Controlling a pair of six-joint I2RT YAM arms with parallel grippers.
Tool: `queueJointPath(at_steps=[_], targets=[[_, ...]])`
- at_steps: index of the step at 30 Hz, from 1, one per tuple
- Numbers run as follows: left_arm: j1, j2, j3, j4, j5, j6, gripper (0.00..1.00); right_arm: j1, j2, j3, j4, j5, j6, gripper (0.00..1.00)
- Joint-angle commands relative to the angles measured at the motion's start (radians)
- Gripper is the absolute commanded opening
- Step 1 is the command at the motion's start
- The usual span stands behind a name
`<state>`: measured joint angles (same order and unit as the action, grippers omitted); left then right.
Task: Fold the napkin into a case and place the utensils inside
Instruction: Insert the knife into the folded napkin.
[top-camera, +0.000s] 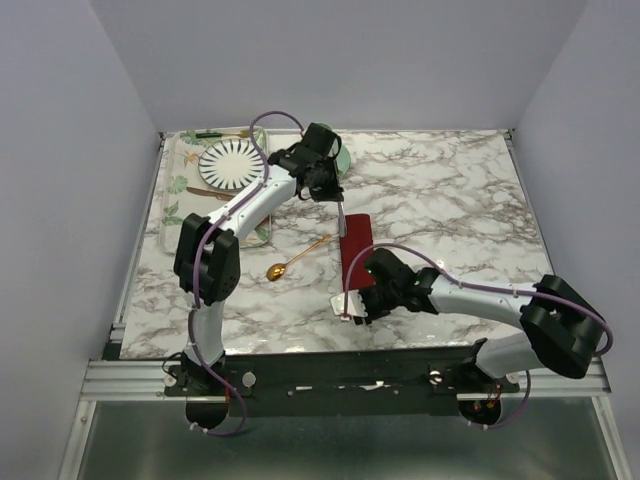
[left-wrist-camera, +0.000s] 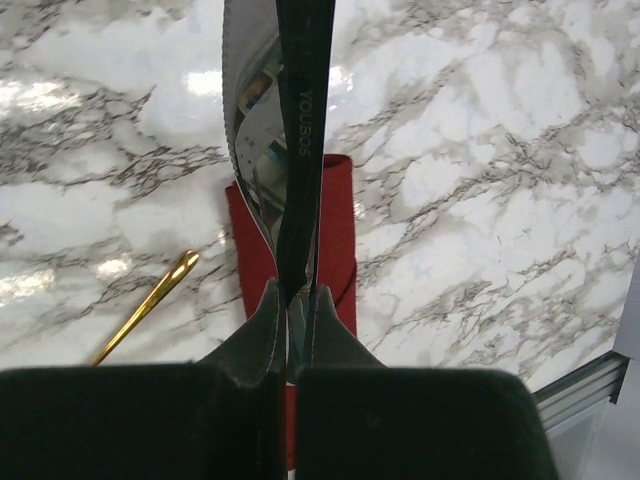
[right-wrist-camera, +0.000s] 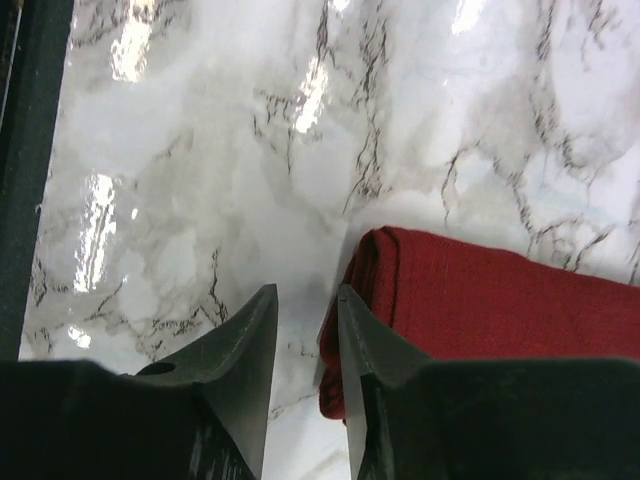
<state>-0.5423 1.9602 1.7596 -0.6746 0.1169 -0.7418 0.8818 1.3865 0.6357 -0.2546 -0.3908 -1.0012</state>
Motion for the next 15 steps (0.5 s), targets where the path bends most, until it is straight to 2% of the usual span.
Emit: queueJointPath(at_steps=[1,4,6,9,12,15], targets=[[-0.05,0.075,0.126,-0.04,-0.045,0.076,0.0,0.049,-0.006,0.036,0.025,0.076,0.055,0.41],[-0.065,0.118,0.172,-0.059,-0.057,0.084,0.0,0.048,-0.082,0.025,0.0,0.084,0.105,0.46],[-0.073,0.146,0.196,-0.054,-0.053,0.084,0.0,0.046,-0.153,0.032,-0.032,0.119,0.197,0.47],[-0.09,0.181,0.241,-0.06,-0.054,0.096,0.0,0.003,-0.248,0.058,-0.092,0.118,0.323,0.5],[-0.103,0.209,0.25,-0.078,-0.048,0.099,0.0,-0.09,-0.317,0.096,-0.199,0.073,0.415,0.5],[-0.114,0.229,0.233,-0.089,-0.046,0.094,0.0,-0.136,-0.372,0.075,-0.258,0.104,0.405,0.49]])
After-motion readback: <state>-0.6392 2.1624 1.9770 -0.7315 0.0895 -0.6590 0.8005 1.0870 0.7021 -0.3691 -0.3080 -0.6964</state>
